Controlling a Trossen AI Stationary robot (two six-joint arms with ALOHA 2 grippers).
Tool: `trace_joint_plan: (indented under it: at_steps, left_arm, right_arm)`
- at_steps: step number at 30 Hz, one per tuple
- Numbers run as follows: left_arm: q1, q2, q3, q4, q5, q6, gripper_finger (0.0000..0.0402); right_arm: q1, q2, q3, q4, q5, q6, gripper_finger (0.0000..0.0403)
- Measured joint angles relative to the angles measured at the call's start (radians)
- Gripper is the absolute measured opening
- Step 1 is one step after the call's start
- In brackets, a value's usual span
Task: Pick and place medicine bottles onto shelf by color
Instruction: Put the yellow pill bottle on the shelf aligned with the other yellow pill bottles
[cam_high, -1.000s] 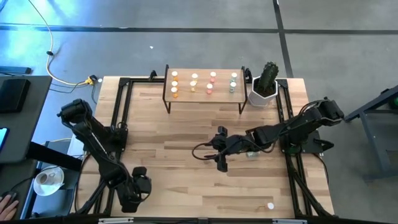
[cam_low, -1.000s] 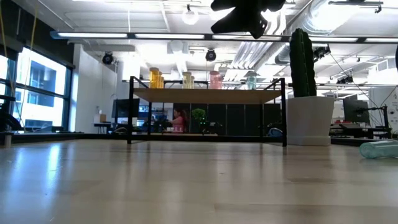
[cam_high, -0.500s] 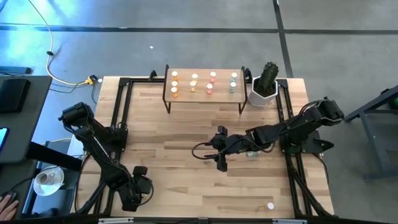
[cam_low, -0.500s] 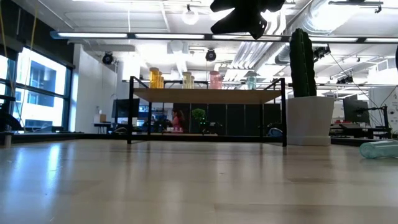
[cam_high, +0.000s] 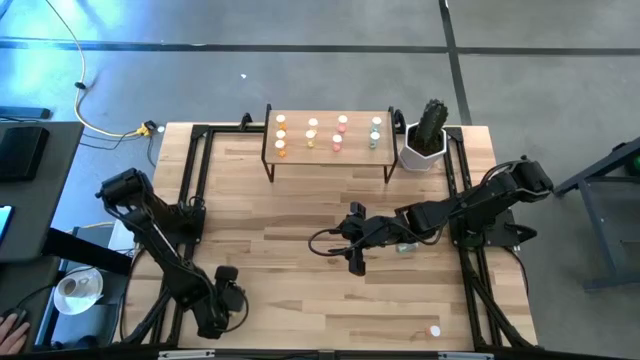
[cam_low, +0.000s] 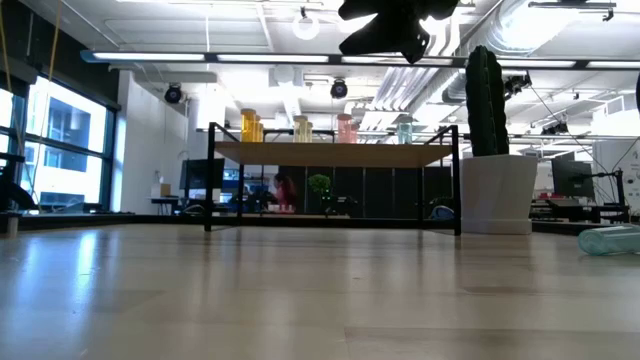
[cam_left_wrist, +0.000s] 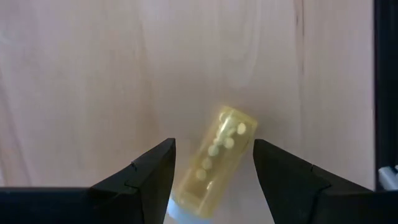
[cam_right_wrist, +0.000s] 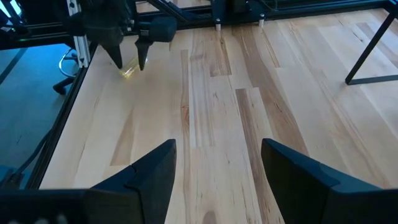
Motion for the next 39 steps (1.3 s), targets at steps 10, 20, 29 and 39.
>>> trace_joint_plan:
  at_steps: [10,20,29,39]
  left_arm:
    - [0.0,0.048,0.003,0.004,0.005,-0.002,0.0199]
    - [0.013,0.05,0.001,-0.003,-0.009,-0.028,0.0122]
    - [0.088,0.041,0.0,0.002,0.049,-0.127,0.0083]
    - [0.308,0.042,0.0,0.023,0.232,-0.18,0.0089]
  right_arm:
    - [0.0,0.0,0.0,-0.002,0.0,0.0,0.0227]
    - [-0.006,0.0,0.0,-0.003,0.0,0.0,0.0227]
    - [-0.018,0.0,0.0,-0.003,-0.005,-0.046,0.0227]
    - [-0.02,0.0,0.0,-0.004,-0.009,-0.214,0.0227]
